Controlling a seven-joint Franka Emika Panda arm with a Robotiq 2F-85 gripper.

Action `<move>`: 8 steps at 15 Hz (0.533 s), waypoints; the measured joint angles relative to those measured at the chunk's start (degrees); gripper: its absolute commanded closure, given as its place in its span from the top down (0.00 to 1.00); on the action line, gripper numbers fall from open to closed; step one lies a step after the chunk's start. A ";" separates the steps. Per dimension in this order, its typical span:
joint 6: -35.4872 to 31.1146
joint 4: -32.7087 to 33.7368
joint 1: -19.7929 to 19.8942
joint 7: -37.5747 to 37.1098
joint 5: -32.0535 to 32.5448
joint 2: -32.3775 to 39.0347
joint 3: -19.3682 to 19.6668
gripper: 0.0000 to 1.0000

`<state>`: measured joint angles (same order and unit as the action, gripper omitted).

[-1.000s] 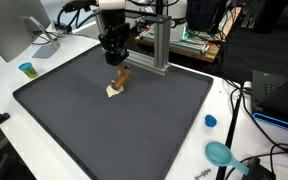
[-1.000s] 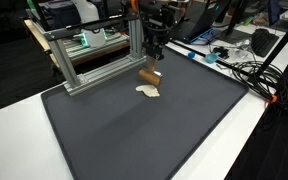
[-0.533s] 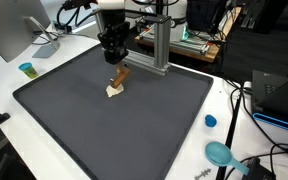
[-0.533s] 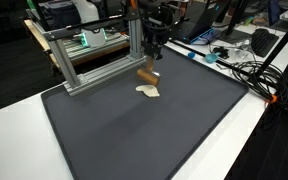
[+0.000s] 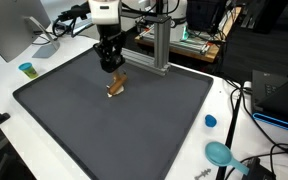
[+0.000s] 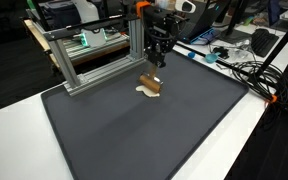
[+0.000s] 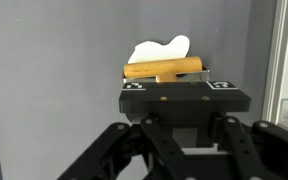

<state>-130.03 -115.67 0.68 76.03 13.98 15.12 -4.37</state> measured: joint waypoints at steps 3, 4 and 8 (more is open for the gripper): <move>-0.10 0.85 -0.07 -2.23 1.17 1.67 0.09 0.22; -0.06 0.93 -0.10 -2.94 1.29 1.75 0.09 0.22; 0.04 1.03 -0.13 -6.07 1.85 1.89 0.21 0.22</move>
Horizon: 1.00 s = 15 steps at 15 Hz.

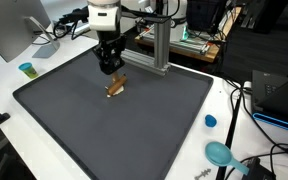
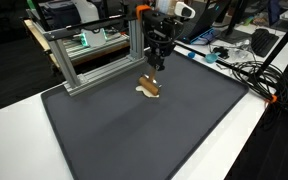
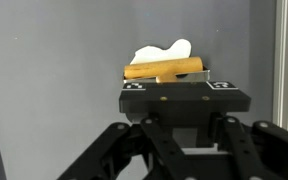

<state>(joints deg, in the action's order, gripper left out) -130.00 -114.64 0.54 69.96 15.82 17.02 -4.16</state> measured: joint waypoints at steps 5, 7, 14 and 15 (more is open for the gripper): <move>0.80 0.28 -0.90 -6.73 3.57 0.46 0.63 0.22; 1.86 0.78 -1.26 -9.20 6.07 1.29 1.36 0.22; 6.19 4.10 -1.30 -12.48 9.92 4.53 2.78 0.22; 6.79 4.58 -1.26 -13.15 9.99 4.73 2.95 0.22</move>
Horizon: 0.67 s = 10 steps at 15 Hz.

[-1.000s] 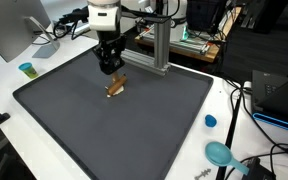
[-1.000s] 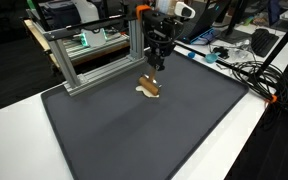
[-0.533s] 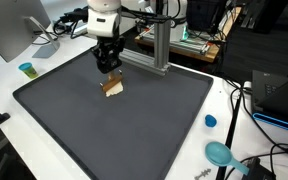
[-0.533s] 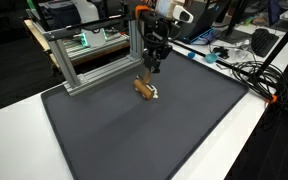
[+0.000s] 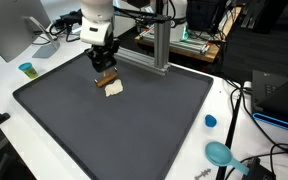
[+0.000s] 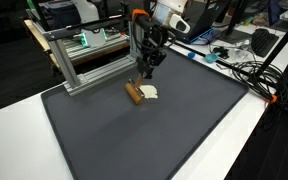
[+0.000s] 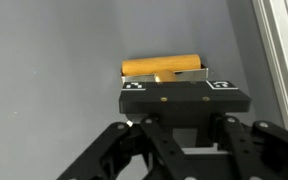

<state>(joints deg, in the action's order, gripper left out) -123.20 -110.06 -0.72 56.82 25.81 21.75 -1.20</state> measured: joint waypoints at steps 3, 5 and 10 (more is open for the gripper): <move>2.84 0.59 0.80 -0.54 -0.89 -0.38 0.43 0.22; 5.07 0.28 1.13 0.40 -3.41 -2.41 -0.18 0.22; 5.12 -0.65 0.25 -1.71 -9.78 -7.39 -2.91 0.22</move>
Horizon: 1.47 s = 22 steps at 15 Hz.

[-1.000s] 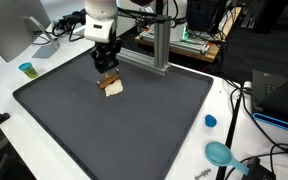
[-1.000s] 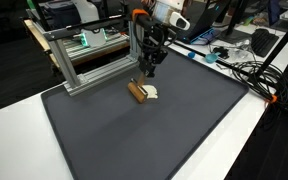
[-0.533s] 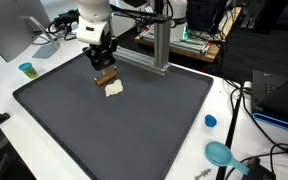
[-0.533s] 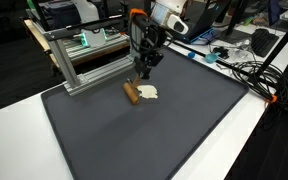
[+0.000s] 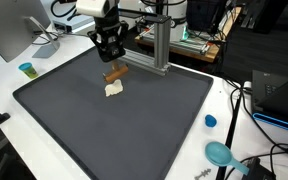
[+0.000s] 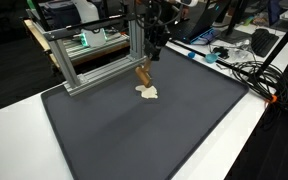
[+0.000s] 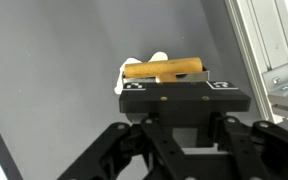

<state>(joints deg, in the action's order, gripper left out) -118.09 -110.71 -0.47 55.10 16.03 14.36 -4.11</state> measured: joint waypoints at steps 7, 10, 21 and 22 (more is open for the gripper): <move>0.09 -0.11 -0.85 -6.93 -0.38 0.94 -0.22 0.22; -0.27 -0.10 -0.88 -11.70 -0.04 1.34 -0.06 0.22; -0.46 3.03 -2.66 -37.81 3.91 5.22 0.40 0.22; 0.16 3.79 -2.93 -37.82 3.91 5.70 0.38 0.22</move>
<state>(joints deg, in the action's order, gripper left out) -117.93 -106.92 -3.40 17.28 19.94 20.06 -3.73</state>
